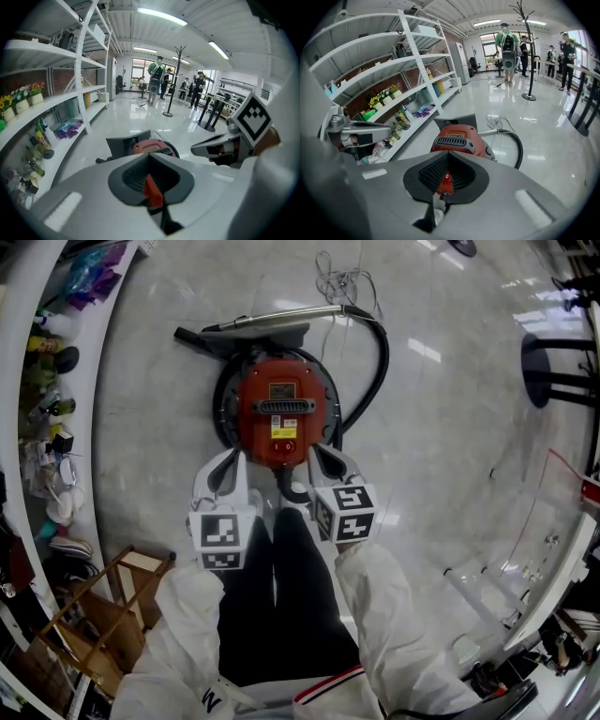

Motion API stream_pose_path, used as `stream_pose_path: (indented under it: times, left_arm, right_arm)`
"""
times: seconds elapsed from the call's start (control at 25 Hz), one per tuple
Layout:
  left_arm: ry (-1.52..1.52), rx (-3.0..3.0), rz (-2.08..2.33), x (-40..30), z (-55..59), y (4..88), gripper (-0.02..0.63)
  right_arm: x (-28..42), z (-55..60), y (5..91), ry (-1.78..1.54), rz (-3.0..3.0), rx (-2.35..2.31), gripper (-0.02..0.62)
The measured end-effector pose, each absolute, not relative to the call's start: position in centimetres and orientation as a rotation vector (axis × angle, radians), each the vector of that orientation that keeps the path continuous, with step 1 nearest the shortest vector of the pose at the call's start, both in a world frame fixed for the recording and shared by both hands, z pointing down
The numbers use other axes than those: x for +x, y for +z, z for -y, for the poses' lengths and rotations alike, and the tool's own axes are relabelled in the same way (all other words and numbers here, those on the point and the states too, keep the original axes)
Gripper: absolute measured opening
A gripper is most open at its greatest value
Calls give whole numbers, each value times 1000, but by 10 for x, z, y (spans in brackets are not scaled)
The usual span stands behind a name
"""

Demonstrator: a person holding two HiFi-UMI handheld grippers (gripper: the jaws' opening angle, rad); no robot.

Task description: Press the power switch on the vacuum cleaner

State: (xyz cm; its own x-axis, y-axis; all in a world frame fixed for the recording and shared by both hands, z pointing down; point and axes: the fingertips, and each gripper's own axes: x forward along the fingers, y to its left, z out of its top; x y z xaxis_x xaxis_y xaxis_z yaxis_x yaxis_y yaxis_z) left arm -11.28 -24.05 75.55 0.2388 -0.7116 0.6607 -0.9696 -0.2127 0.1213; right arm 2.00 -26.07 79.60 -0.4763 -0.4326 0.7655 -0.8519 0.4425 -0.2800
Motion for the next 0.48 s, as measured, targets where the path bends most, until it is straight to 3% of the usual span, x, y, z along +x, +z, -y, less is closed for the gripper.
stream_pose_path:
  times: [0.48]
  left_arm:
    - [643,1973,1511,-107,230,766,0]
  right_arm:
    - [12,257,851,897,2030,1002,0]
